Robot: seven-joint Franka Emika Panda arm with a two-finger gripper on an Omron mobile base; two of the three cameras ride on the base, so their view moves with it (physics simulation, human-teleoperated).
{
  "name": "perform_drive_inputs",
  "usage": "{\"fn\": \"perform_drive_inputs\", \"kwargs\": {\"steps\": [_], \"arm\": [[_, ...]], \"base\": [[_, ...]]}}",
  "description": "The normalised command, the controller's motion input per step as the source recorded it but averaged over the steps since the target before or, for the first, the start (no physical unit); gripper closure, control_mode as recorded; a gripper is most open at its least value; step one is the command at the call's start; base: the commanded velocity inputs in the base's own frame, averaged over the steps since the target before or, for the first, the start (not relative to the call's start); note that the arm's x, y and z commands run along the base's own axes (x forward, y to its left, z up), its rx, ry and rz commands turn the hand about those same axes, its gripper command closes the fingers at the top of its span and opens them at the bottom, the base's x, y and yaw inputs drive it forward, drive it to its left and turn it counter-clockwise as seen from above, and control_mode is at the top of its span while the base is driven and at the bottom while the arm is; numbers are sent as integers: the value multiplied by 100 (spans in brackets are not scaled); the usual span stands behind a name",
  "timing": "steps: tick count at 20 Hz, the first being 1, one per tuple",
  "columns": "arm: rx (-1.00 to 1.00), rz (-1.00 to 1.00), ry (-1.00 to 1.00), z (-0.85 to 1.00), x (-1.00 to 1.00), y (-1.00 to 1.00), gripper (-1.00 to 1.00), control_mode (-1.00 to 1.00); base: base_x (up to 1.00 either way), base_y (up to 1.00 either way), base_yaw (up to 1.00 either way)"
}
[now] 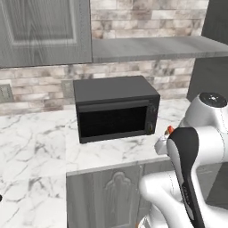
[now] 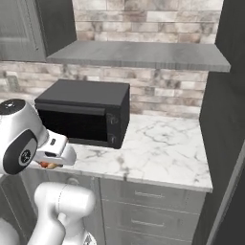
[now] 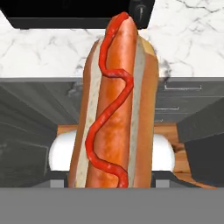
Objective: Store the hot dog in the freezer for long-term storage. Close the freezer door after placing the cooked food.
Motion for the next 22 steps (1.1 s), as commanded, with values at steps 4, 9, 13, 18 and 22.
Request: {"fn": "perform_drive_inputs", "kwargs": {"steps": [4,9,13,18,22], "arm": [[0,0,0,0,0,0,100,100],[0,0,0,0,0,0,100,100],[0,0,0,0,0,0,100,100],[0,0,0,0,0,0,100,100],[0,0,0,0,0,0,100,100]], "base": [[-74,-22,-9],[-74,-23,-10],[-79,-22,-10],[-78,-20,-9],[-83,-21,-8]]}}
